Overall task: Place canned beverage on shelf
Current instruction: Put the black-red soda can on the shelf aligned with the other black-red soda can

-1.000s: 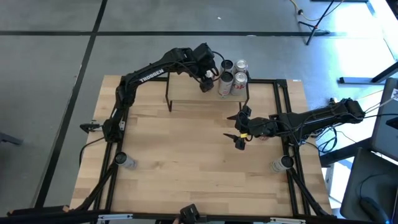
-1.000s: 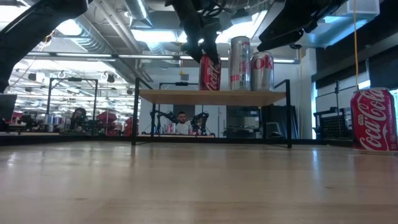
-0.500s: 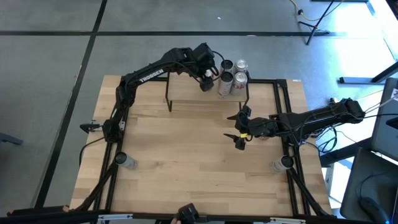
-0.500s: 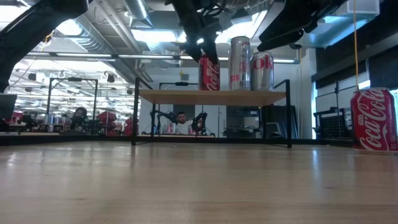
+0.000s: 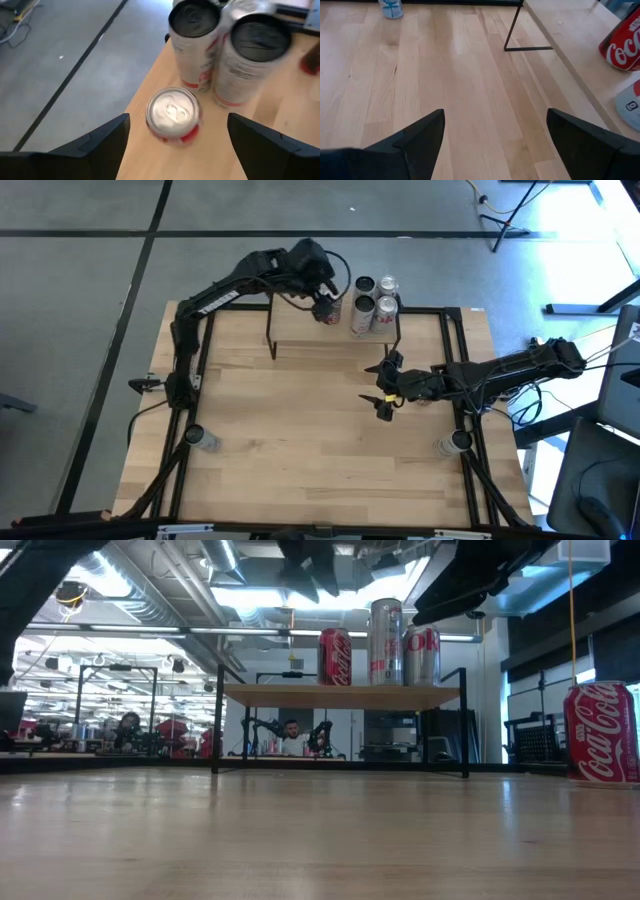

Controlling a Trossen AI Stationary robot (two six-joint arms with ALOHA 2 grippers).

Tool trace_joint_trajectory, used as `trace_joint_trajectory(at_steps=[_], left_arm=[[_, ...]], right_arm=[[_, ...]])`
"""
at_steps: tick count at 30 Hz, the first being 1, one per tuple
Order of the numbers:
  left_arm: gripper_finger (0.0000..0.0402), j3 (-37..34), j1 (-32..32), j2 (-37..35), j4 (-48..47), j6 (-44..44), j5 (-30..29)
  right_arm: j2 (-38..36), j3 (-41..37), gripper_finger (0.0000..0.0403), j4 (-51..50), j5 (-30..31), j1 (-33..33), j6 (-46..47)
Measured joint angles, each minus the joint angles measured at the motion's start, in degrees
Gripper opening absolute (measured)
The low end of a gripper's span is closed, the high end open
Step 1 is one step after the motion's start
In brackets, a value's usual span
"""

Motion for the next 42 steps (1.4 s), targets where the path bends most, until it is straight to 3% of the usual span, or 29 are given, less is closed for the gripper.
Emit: trace_joint_trajectory(at_steps=[7,10,16,19,27,34,37,42], left_arm=[[0.0319,-0.47,-6.76,-5.5,-7.37,-3.36,-0.33],[0.0319,-2.48,-11.29,-7.42,-10.16,-5.44,-3.88],[0.0318,-16.21,-21.43,-13.8,-6.85,-10.62,-14.4],[0.0318,-28.28,-25.92,-19.06,2.67,-10.79,-15.41],[0.0318,-63.58,-34.7,-31.33,43.66,0.22,-13.85],[0.0318,-82.25,-36.5,-32.73,68.91,6.51,-9.16],[0.0318,-87.17,-36.3,-31.74,77.19,6.64,-8.55],[0.0318,-91.47,-35.88,-30.73,83.33,6.45,-8.7]], right_arm=[[0.09,0.0,0.0337,-0.19,-0.09,0.01,0.0],[0.09,0.0,0.0337,-0.12,-0.91,0.01,0.0],[0.09,0.0,0.0337,-0.26,-3.66,0.01,0.0],[0.09,0.0,0.0337,-0.3,-5.01,0.1,0.19],[0.07,0.0,0.0337,-0.03,-4.36,0.03,3.15],[0.09,0.1,0.0337,2.55,-6.01,-0.01,3.46],[0.15,3.54,0.0337,-6.32,-5.31,0.01,6.35],[0.09,14.24,0.0337,-31.67,1.33,0.01,17.57]])
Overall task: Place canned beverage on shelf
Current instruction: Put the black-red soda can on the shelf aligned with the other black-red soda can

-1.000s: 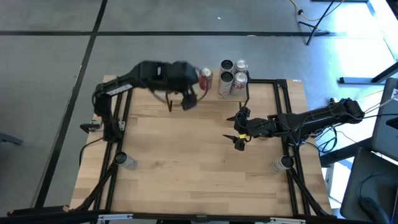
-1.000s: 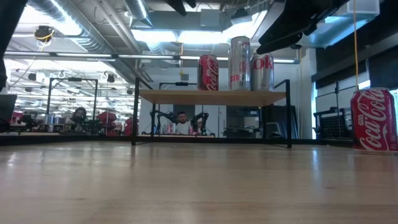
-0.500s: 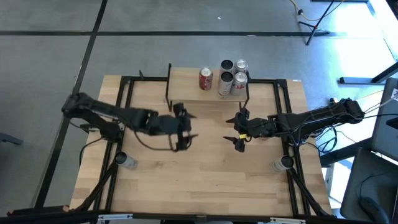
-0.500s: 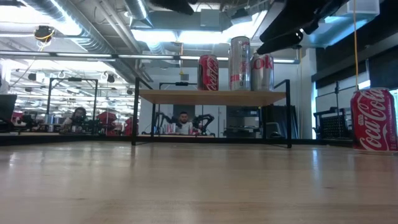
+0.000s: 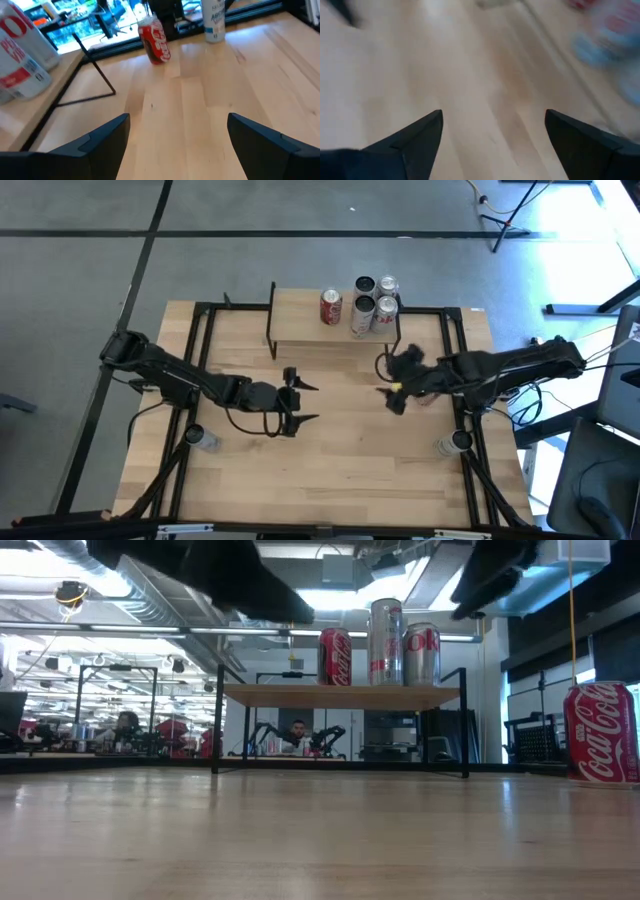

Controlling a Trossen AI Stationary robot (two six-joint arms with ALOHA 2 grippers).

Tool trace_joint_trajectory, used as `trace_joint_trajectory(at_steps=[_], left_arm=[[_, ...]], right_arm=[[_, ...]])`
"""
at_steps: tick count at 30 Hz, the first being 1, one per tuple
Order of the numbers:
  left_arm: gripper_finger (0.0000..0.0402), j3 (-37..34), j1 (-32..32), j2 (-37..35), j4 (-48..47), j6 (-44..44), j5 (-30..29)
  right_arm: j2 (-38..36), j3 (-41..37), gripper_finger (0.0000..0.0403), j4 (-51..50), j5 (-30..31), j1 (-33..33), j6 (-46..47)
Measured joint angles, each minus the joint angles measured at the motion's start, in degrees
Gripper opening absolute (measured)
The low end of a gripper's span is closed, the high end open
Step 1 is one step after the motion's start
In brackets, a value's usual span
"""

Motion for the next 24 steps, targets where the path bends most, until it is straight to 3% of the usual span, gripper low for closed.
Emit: trace_joint_trajectory(at_steps=[6,9,17,24], left_arm=[[0.0318,-0.31,0.01,0.06,0.13,-1.98,-0.02],[0.0318,-0.31,0.01,0.06,0.86,-2.02,-0.02],[0.0318,-0.31,0.01,0.06,2.05,-2.02,-0.04],[0.0318,-0.33,0.01,0.06,2.05,-1.98,-0.04]], right_arm=[[-0.07,6.15,0.0337,-27.21,3.86,-1.41,17.97],[-0.04,5.39,0.0337,-35.38,2.04,-4.01,23.41],[0.01,-0.01,0.0337,-36.98,-9.9,-11.49,23.03],[0.02,-4.99,0.0337,-35.22,-16.81,-15.47,20.81]])
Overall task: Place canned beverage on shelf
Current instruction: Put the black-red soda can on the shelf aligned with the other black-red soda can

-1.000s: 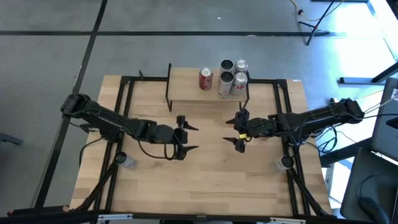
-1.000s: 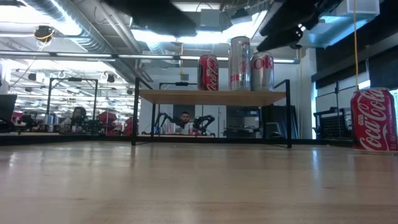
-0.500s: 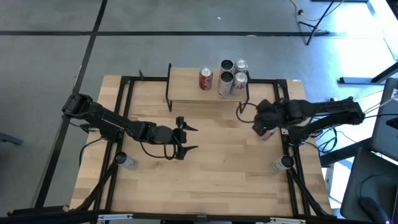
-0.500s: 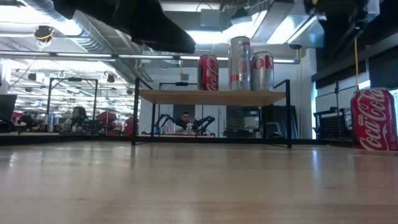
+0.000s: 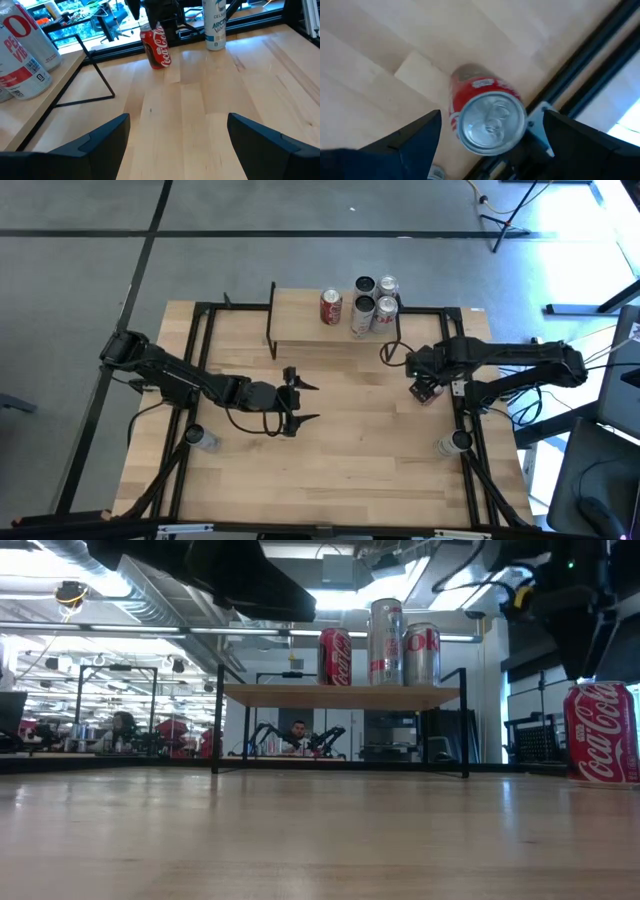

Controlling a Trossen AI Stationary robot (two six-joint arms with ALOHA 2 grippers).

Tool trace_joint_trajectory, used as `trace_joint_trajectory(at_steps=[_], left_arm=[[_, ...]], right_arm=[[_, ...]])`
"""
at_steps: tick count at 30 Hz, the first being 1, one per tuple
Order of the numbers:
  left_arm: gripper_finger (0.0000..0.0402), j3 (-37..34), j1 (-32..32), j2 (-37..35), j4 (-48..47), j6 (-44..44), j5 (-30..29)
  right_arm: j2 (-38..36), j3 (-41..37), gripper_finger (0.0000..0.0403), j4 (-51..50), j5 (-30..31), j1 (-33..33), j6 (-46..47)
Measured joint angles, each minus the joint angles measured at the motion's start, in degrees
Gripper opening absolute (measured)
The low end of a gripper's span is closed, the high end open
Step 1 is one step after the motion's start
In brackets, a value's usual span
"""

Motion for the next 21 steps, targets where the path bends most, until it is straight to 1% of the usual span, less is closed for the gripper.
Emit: trace_joint_trajectory(at_steps=[3,7,11,21], left_arm=[[0.0318,0.02,0.0,0.0,0.0,-0.02,-0.02],[0.0318,0.02,0.0,0.0,-0.01,-0.02,-0.02],[0.0318,0.02,0.02,0.0,0.1,-0.02,-0.02],[0.0318,0.02,0.0,0.0,0.74,-0.04,-0.02]], right_arm=[[0.0,-2.36,0.0337,2.02,-2.38,-0.88,-1.18],[0.0,-4.94,0.0337,3.2,-4.08,-1.21,-1.95],[-0.01,-6.3,0.0337,3.92,-4.69,-1.11,-2.03],[-0.01,-6.77,0.0337,6.17,-5.06,-1.05,-2.37]])
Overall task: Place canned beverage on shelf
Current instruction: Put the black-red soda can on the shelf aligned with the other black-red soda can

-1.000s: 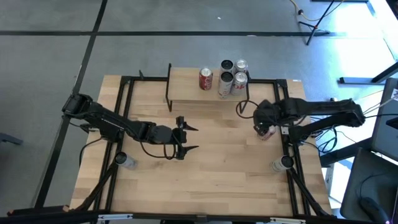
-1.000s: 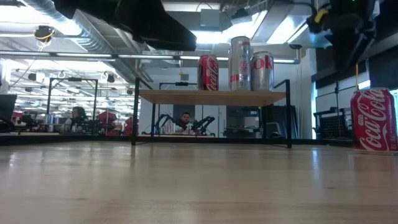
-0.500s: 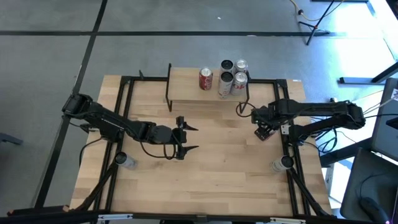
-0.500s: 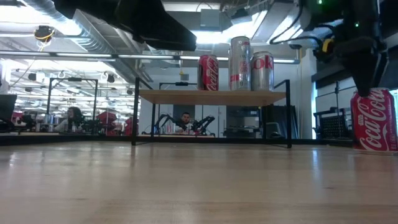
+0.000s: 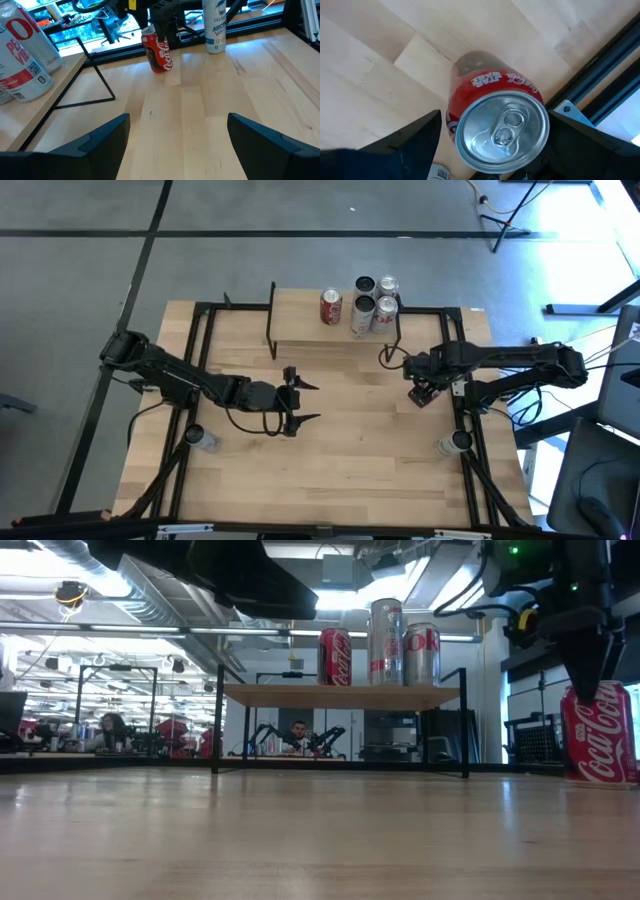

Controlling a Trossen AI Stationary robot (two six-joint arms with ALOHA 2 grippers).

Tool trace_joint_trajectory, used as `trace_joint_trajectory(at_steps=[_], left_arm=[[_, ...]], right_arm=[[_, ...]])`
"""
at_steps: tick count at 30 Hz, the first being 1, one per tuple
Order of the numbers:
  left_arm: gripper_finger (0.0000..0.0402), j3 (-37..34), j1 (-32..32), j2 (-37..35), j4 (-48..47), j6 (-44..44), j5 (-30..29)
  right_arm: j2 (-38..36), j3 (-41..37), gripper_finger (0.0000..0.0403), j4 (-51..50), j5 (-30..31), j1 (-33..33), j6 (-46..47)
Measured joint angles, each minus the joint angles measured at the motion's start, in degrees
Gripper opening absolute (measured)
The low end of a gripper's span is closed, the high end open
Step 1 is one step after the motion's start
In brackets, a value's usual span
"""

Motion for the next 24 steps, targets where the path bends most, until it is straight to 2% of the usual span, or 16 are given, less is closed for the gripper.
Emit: trace_joint_trajectory(at_steps=[9,11,15,24], left_arm=[[0.0318,-0.02,0.0,0.0,0.0,-0.26,0.0],[0.0318,0.0,0.02,0.0,0.05,-0.26,0.0],[0.0318,0.0,0.02,0.0,0.12,-0.26,0.0],[0.0318,-0.01,0.02,0.0,0.12,-0.26,0.0]], right_arm=[[0.02,-4.4,0.0335,4.17,-1.61,0.0,-1.27],[0.04,-4.39,0.0324,5.26,-1.81,0.0,-1.47],[-0.01,-4.25,0.0273,6.08,-1.96,0.0,-2.39],[0.08,-1.07,0.0269,11.25,-4.33,0.36,-3.42]])
